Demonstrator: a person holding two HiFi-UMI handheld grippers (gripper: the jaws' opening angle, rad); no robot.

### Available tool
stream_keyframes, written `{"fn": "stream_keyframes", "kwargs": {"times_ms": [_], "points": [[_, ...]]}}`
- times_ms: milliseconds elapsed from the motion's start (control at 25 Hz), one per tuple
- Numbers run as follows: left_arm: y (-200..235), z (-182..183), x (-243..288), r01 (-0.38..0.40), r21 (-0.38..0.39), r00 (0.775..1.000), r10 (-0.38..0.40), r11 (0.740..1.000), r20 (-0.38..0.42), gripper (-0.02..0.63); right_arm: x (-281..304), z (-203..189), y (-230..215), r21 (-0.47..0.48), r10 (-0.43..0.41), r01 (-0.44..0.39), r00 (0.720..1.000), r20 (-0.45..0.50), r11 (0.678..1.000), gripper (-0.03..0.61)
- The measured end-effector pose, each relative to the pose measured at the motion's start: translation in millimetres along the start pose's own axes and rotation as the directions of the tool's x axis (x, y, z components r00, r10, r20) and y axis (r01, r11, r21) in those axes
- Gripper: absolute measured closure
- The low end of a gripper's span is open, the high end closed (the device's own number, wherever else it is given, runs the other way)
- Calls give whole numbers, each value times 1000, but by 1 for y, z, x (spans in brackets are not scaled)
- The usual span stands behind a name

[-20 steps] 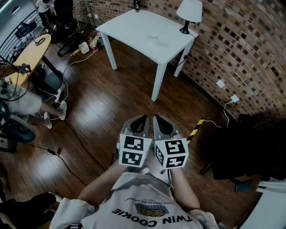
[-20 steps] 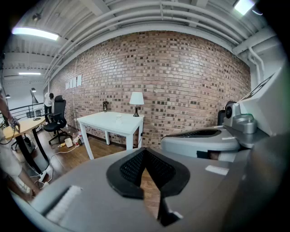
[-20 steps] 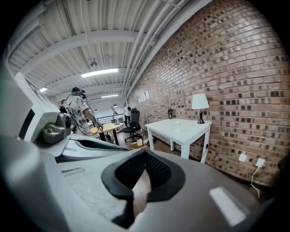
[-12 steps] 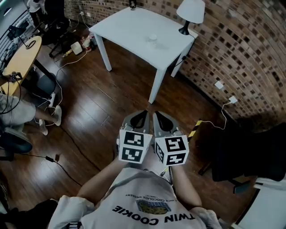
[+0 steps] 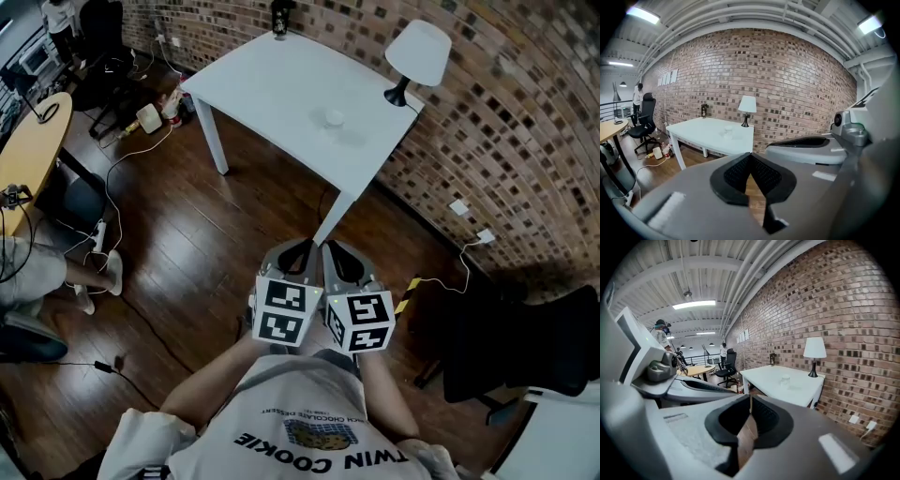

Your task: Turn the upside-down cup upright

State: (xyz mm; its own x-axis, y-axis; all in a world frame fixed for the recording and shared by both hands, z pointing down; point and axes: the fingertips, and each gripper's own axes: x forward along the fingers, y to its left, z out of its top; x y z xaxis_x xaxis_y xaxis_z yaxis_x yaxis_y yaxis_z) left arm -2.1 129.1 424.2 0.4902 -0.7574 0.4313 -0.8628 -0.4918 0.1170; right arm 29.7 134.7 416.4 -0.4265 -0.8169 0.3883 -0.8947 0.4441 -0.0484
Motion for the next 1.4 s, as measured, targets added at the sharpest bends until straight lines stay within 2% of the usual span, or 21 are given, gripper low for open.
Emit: {"fn": "stream_keyframes", "kwargs": {"times_ms": [160, 400, 560, 760, 1040, 1400], "points": [[23, 10, 23, 18, -7, 1000, -18, 1000, -3, 609, 32, 10, -12, 11, -25, 26, 1000, -6, 1000, 572], [45, 24, 71, 30, -21, 1000, -30, 999, -10, 609, 80, 22, -43, 20, -22, 22, 1000, 3, 1000, 565], [65, 35, 104, 10, -33, 1000, -10, 999, -11, 609, 117, 33, -72, -15, -29, 29, 1000, 3, 999, 547], [86, 60, 157, -7, -43, 1000, 6, 999, -3, 609, 172, 52, -116, -82, -23, 22, 1000, -4, 996, 502], [118, 86, 234, -59, -79, 998, 58, 995, -15, 609, 250, 59, -185, -68, 7, -11, 998, -57, 998, 440], [148, 103, 286, -131, -64, 990, 127, 989, -53, 609, 337, 36, -234, -59, 68, -75, 990, -120, 995, 304]]}}
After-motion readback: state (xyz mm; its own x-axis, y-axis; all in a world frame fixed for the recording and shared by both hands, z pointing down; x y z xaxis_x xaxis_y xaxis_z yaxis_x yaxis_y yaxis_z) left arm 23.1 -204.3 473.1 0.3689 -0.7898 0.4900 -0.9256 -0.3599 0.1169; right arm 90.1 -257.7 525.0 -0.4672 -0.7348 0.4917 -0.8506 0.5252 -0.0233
